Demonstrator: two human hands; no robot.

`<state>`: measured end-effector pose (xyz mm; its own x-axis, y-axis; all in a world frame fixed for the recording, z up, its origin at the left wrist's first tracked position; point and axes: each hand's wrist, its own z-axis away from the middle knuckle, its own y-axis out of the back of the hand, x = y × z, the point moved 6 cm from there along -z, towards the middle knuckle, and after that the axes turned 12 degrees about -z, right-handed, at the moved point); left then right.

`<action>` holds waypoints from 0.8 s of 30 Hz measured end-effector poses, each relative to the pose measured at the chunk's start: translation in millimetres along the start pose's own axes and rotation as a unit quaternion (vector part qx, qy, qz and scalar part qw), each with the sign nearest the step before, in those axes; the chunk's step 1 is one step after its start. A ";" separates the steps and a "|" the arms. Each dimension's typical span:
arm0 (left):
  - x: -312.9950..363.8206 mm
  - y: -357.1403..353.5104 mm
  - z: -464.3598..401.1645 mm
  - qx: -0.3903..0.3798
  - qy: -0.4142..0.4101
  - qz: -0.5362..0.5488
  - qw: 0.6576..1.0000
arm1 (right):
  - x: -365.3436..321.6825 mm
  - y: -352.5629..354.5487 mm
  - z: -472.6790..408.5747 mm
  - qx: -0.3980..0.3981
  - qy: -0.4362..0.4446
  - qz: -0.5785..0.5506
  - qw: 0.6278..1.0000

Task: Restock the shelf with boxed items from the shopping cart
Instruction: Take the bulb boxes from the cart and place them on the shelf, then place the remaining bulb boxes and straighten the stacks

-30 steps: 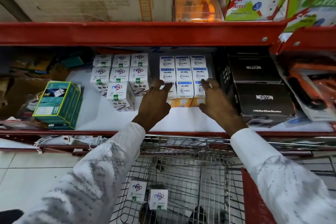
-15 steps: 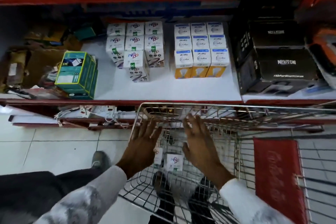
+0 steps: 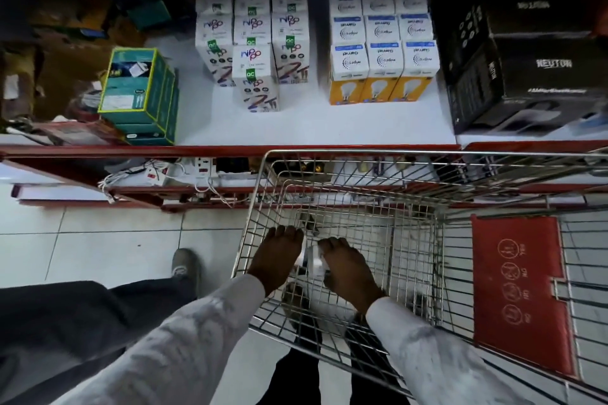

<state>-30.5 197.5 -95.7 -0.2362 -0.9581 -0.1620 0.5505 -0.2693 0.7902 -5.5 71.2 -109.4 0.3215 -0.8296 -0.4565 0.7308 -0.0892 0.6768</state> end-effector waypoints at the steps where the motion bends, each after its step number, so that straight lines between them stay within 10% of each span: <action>1: -1.9 8.0 2.9 0.004 0.002 0.010 1.000 | -1.5 7.7 3.0 0.011 0.001 -0.019 1.000; 10: -66.9 123.8 77.8 0.106 0.040 0.206 0.972 | -31.6 132.2 38.6 0.027 0.007 -0.160 0.987; 24: -209.9 229.5 104.5 0.234 0.186 0.178 0.938 | -130.3 312.1 9.1 0.171 0.087 -0.049 0.980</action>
<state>61.7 347.0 181.4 0.2397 -0.9702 0.0349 0.1096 0.0628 0.9920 175.2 146.4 166.6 0.3790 -0.7046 -0.5999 0.5285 -0.3674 0.7653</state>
